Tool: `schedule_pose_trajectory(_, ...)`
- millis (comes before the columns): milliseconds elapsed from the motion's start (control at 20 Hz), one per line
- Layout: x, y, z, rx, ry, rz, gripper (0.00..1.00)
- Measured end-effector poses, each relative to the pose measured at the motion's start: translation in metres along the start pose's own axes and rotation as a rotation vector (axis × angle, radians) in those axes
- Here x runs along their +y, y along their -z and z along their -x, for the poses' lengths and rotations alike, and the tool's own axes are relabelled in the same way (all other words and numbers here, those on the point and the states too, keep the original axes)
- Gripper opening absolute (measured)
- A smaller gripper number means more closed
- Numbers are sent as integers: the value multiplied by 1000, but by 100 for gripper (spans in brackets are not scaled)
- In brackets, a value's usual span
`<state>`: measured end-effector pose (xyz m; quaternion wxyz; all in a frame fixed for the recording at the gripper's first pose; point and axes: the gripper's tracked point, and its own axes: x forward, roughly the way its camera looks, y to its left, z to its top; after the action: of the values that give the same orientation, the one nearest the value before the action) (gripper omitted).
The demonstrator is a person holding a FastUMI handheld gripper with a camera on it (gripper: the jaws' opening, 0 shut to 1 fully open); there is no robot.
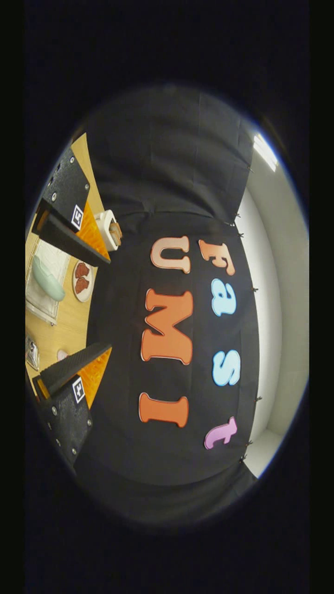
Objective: Take the plate from the dish rack, then take the spoon from the basket and place it into the plate.
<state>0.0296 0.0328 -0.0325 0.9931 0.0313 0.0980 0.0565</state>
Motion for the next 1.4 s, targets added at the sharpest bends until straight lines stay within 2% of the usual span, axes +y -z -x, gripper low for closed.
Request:
schedule_pose_trajectory(250, 9, 48, -24, 229, -9, -57, 99)
schedule_pose_trajectory(300, 9, 55, -29, 262, -13, -78, 95)
schedule_pose_trajectory(450, 10, 81, -36, 375, -10, -106, 92)
schedule_pose_trajectory(700, 16, 151, -39, 654, -4, -176, 93)
schedule_pose_trajectory(1100, 43, 203, -47, 862, -58, -165, 84)
schedule_pose_trajectory(1400, 50, 232, -53, 951, -41, -89, 82)
